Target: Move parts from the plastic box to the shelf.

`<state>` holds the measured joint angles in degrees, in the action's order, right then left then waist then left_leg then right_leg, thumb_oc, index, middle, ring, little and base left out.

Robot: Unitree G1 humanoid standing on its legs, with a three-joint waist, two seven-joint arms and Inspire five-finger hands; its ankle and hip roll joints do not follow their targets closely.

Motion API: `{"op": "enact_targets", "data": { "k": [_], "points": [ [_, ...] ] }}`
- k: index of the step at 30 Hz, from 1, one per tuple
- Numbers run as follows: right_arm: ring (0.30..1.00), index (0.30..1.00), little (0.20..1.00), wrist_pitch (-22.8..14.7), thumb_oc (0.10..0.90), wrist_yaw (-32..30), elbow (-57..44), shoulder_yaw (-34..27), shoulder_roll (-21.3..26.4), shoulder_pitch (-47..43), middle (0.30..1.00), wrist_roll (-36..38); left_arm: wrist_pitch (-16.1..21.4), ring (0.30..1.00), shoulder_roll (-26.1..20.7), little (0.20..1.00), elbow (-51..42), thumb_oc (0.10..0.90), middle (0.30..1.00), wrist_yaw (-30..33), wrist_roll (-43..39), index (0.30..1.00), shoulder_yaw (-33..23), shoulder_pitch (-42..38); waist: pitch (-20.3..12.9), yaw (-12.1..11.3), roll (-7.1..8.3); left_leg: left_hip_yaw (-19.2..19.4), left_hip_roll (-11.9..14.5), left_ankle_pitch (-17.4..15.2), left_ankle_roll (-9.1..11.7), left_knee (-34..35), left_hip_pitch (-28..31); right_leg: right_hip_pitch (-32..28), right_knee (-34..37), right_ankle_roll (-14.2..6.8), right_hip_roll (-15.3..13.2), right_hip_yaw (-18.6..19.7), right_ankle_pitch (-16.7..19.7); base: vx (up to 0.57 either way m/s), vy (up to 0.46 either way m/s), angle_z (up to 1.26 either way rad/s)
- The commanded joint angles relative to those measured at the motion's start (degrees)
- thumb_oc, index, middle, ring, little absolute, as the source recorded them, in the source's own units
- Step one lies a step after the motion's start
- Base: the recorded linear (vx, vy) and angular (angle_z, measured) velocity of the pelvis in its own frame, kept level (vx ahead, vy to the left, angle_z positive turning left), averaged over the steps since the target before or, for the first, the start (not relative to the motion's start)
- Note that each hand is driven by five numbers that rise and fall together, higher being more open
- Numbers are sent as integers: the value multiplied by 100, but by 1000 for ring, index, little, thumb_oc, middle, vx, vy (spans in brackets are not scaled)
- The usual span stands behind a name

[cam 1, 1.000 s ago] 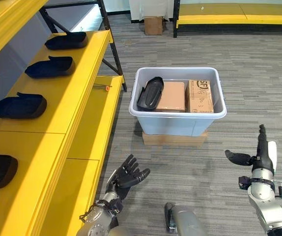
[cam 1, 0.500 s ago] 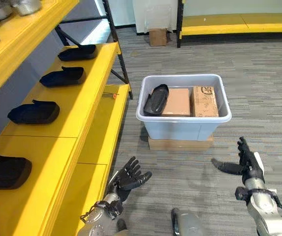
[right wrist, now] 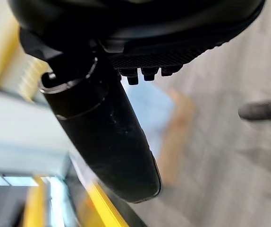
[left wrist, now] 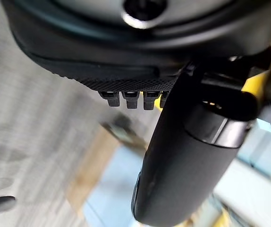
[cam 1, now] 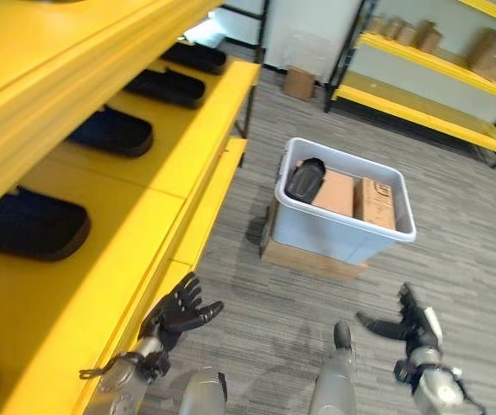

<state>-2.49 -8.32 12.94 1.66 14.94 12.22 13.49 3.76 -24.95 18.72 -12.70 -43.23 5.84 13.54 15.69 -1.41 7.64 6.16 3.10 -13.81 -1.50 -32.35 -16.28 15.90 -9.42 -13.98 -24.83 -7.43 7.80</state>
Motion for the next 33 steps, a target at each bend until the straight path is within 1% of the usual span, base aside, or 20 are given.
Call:
{"op": "enact_targets", "data": {
  "k": [1, 2, 3, 4, 7, 10, 14, 15, 17, 19, 23, 24, 25, 26, 28, 29, 30, 31, 32, 33],
  "points": [
    [1000, 1000, 1000, -263, 900, -610, -1100, -384, 1151, -991, 1000, -166, 456, 1000, 340, 1000, -1594, 900, 1000, -223, -142, 1000, -84, -520, -158, 507, -293, 960, 1425, 791, 751, 2180, 1860, -1113, 534, 178, 508, -292, 37, -113, -340, -123],
    [1000, 1000, 1000, -115, 900, -780, -1084, -406, 1310, -1035, 1000, -109, 549, 1000, 408, 1000, -1650, 900, 1000, -132, -206, 1000, -81, -427, -118, 593, -371, 1178, 1571, 965, 778, 2393, 2062, -972, 127, 304, 640, -372, -262, -41, -320, -85],
    [1000, 1000, 1000, -24, 900, -908, -998, -382, 1355, -1096, 1000, -164, 635, 1000, 471, 1000, -1589, 900, 1000, -92, -226, 1000, -99, -382, -111, 709, -453, 1278, 1647, 1078, 794, 2522, 2211, -851, -168, 436, 780, -313, -477, 6, -267, -49],
    [1000, 1000, 1000, -15, 900, -954, -979, -364, 1360, -1100, 1000, -211, 671, 1000, 498, 1000, -1536, 900, 1000, -72, -236, 1000, -95, -380, -121, 750, -482, 1323, 1675, 1124, 810, 2577, 2279, -831, -226, 476, 824, -293, -518, 57, -206, -44],
    [1000, 1000, 1000, 227, 900, -1300, -905, -304, 1378, -1190, 1000, -488, 762, 1000, 584, 1000, -1424, 900, 1000, 55, -235, 1000, -45, -423, -160, 898, -653, 1407, 1867, 1493, 925, 2692, 2370, -708, -461, 655, 997, -265, -711, 42, -128, -64],
    [1000, 1000, 1000, 261, 900, -1434, -849, -313, 1384, -1256, 1000, -527, 779, 1000, 624, 1000, -1411, 900, 1000, 82, -235, 1000, 4, -491, -150, 956, -748, 1402, 1944, 1708, 980, 2711, 2347, -631, -576, 732, 1048, -237, -793, -6, -62, -21],
    [1000, 1000, 1000, 283, 900, -1512, -840, -325, 1404, -1299, 1000, -579, 801, 1000, 631, 1000, -1419, 900, 1000, 113, -208, 1000, 61, -541, -141, 1015, -820, 1406, 1966, 1812, 1009, 2802, 2368, -555, -637, 760, 1064, -180, -822, -10, -31, 0],
    [1000, 1000, 1000, 308, 900, -1524, -867, -330, 1425, -1335, 1000, -605, 818, 1000, 641, 1000, -1428, 900, 1000, 184, -240, 1000, 96, -582, -131, 1072, -896, 1388, 1984, 1943, 1042, 2887, 2379, -468, -715, 783, 1079, -108, -853, -15, -69, 4],
    [1000, 1000, 1000, 293, 900, -1525, -928, -331, 1457, -1334, 1000, -634, 832, 1000, 647, 1000, -1448, 900, 1000, 239, -226, 1000, 128, -623, -120, 1126, -972, 1374, 1994, 2025, 1055, 2913, 2361, -384, -830, 816, 1085, -47, -923, -16, -112, 7],
    [1000, 1000, 1000, 242, 900, -1551, -986, -319, 1462, -1323, 1000, -706, 856, 1000, 649, 1000, -1459, 900, 1000, 262, -186, 1000, 147, -647, -107, 1151, -1005, 1351, 1984, 2007, 1043, 2885, 2324, -302, -972, 825, 1073, 5, -979, -31, -141, 9],
    [1000, 1000, 1000, 53, 900, -1361, -1177, -296, 1623, -1349, 1000, -1103, 929, 1000, 628, 1000, -1498, 900, 1000, 449, -132, 1000, 99, -717, -74, 1211, -1084, 1243, 1988, 1960, 1021, 2881, 2351, 8, -1724, 935, 1027, 80, -1348, -50, -244, 0],
    [1000, 1000, 1000, 31, 900, -1282, -1190, -277, 1682, -1369, 1000, -1105, 957, 1000, 618, 1000, -1484, 900, 1000, 471, -139, 1000, 70, -716, -90, 1215, -1091, 1204, 2032, 2082, 1052, 2970, 2412, 41, -1866, 989, 1038, 70, -1441, -15, -201, 4],
    [1000, 1000, 1000, 11, 900, -1238, -1193, -271, 1699, -1376, 1000, -1115, 971, 1000, 616, 1000, -1481, 900, 1000, 491, -137, 1000, 61, -716, -94, 1217, -1092, 1194, 2045, 2121, 1063, 2998, 2431, 49, -1900, 1003, 1043, 66, -1465, 1, -179, 5],
    [1000, 1000, 1000, 5, 900, -1170, -1191, -246, 1739, -1406, 1000, -1161, 967, 1000, 600, 1000, -1481, 900, 1000, 498, -166, 1000, 46, -725, -109, 1210, -1108, 1167, 2107, 2363, 1104, 3055, 2424, 32, -1962, 1079, 1067, 10, -1562, 20, -187, 7],
    [1000, 1000, 1000, 22, 900, -1034, -1209, -216, 1833, -1414, 1000, -1279, 926, 1000, 586, 1000, -1418, 900, 1000, 436, -303, 1000, 9, -796, -103, 1210, -1121, 1233, 2365, 3107, 1216, 2922, 2225, -196, -1822, 1281, 1125, -218, -1651, 17, -223, 9],
    [1000, 1000, 1000, 39, 900, -1011, -1243, -224, 1863, -1396, 1000, -1295, 914, 1000, 591, 1000, -1375, 900, 1000, 390, -343, 1000, 3, -836, -93, 1219, -1116, 1304, 2458, 3292, 1243, 2824, 2131, -298, -1731, 1340, 1144, -306, -1648, 32, -297, 28],
    [1000, 1000, 1000, 25, 900, -928, -1249, -170, 1923, -1380, 1000, -1243, 862, 1000, 615, 1000, -1344, 900, 1000, 325, -379, 1000, 1, -901, -115, 1203, -1071, 1215, 2129, 2950, 1179, 2551, 1936, -576, -1485, 1332, 1160, -403, -1740, 42, -407, 61],
    [1000, 1000, 1000, -62, 900, -878, -1290, -121, 1890, -1283, 1000, -1270, 717, 1000, 665, 1000, -1487, 900, 1000, 293, -331, 1000, -70, -854, -137, 1045, -1168, 1011, 1362, 2501, 864, 2484, 1651, -749, -1016, 1363, 1434, -444, -1503, 62, -394, 54],
    [1000, 1000, 1000, -69, 900, -861, -1316, -132, 1871, -1242, 1000, -1266, 662, 1000, 673, 1000, -1518, 900, 1000, 294, -306, 1000, -93, -846, -134, 1025, -1177, 1016, 1215, 2409, 817, 2444, 1601, -820, -908, 1360, 1482, -457, -1467, 41, -312, 38],
    [1000, 1000, 1000, -71, 900, -850, -1354, -168, 1831, -1165, 1000, -1260, 601, 1000, 679, 1000, -1541, 900, 1000, 276, -257, 1000, -120, -838, -131, 1010, -1186, 1129, 978, 2226, 739, 2398, 1544, -931, -751, 1348, 1555, -504, -1407, 55, -211, 3]
  ]
}}
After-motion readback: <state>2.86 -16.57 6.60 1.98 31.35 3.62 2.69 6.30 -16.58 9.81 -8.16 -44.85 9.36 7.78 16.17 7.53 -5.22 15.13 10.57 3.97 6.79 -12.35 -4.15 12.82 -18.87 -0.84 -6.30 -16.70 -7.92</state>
